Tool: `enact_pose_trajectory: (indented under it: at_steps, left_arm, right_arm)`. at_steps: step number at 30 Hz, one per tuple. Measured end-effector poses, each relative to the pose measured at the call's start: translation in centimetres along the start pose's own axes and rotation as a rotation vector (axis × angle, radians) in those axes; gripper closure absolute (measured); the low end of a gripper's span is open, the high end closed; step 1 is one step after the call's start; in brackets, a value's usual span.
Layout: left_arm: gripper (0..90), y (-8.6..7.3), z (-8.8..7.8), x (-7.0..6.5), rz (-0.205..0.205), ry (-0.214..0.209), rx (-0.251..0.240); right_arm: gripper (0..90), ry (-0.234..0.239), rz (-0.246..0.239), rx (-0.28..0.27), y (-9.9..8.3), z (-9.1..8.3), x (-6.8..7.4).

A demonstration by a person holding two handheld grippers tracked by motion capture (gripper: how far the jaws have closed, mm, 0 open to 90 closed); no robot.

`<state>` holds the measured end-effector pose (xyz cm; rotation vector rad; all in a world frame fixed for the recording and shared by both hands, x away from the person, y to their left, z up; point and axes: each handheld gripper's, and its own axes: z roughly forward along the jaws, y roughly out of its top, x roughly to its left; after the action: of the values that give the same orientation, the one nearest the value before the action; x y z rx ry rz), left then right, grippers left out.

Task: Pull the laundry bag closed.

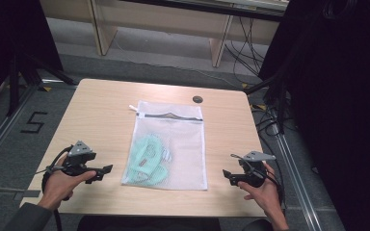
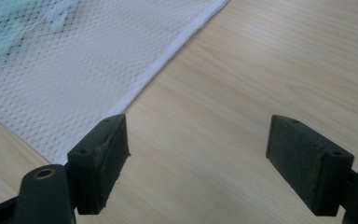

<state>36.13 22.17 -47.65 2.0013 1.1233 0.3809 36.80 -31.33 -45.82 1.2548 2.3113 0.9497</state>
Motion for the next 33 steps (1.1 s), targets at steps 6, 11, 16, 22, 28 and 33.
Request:
enact_pose_trajectory:
  at_steps: [6, 11, 16, 22, 28, 33]
  left_arm:
    - [18.4, 0.0, 0.1, -0.1, 0.012, -0.014, 0.012]
    - [18.4, 0.1, 0.3, -0.3, 0.003, -0.026, 0.017]
    - [18.2, 0.2, 0.4, -0.5, 0.015, -0.027, 0.014]
    - [17.1, 0.1, 1.1, -1.1, 0.044, -0.066, 0.043]
    - [26.5, 0.5, 1.4, -2.1, 0.084, -0.084, 0.028]
    - [44.7, 0.7, 2.3, -3.8, 0.149, -0.128, 0.036]
  right_arm:
    - [25.6, -0.01, -0.038, -0.027, -0.2, 0.3, -0.1]
    - [25.1, 0.006, -0.038, 0.0, 0.0, 0.3, 0.2]
    - [19.5, -0.001, -0.039, 0.006, 0.1, 0.4, 0.4]
    - [19.5, -0.002, -0.07, 0.011, 0.5, 0.4, 0.4]
    - [38.1, 0.056, -0.099, -0.003, 1.1, 0.8, 1.2]
    - [54.5, 0.091, -0.162, 0.004, 2.0, 1.9, 2.5]
